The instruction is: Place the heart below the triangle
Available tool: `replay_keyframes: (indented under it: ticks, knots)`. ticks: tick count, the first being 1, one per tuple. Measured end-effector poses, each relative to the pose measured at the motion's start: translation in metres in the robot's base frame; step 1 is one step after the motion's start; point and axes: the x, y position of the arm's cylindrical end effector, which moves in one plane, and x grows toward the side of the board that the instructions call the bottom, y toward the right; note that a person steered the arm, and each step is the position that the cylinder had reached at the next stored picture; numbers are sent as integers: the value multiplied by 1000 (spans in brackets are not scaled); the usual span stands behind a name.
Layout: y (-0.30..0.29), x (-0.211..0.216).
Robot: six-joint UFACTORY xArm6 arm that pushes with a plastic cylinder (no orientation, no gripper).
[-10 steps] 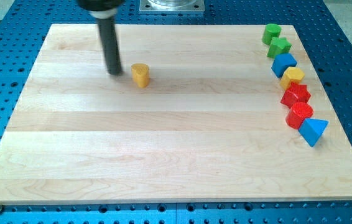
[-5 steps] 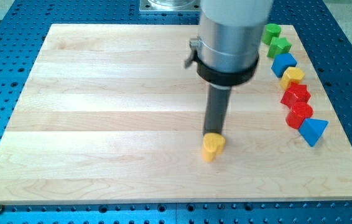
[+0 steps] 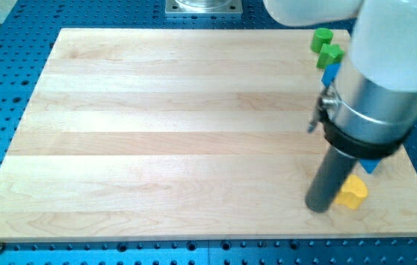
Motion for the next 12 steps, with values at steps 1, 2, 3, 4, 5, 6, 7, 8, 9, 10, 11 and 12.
replay_keyframes:
  ticks: [1, 2, 3, 4, 5, 6, 7, 8, 9, 10, 11, 12]
  knots:
    - [45, -3]
    - [63, -3]
    - [69, -11]
    - [124, -19]
    - [113, -51]
    - [104, -53]
    - [89, -54]
    - [96, -51]
    - [131, -19]
    - [31, 17]
    - [30, -1]
    - [58, -15]
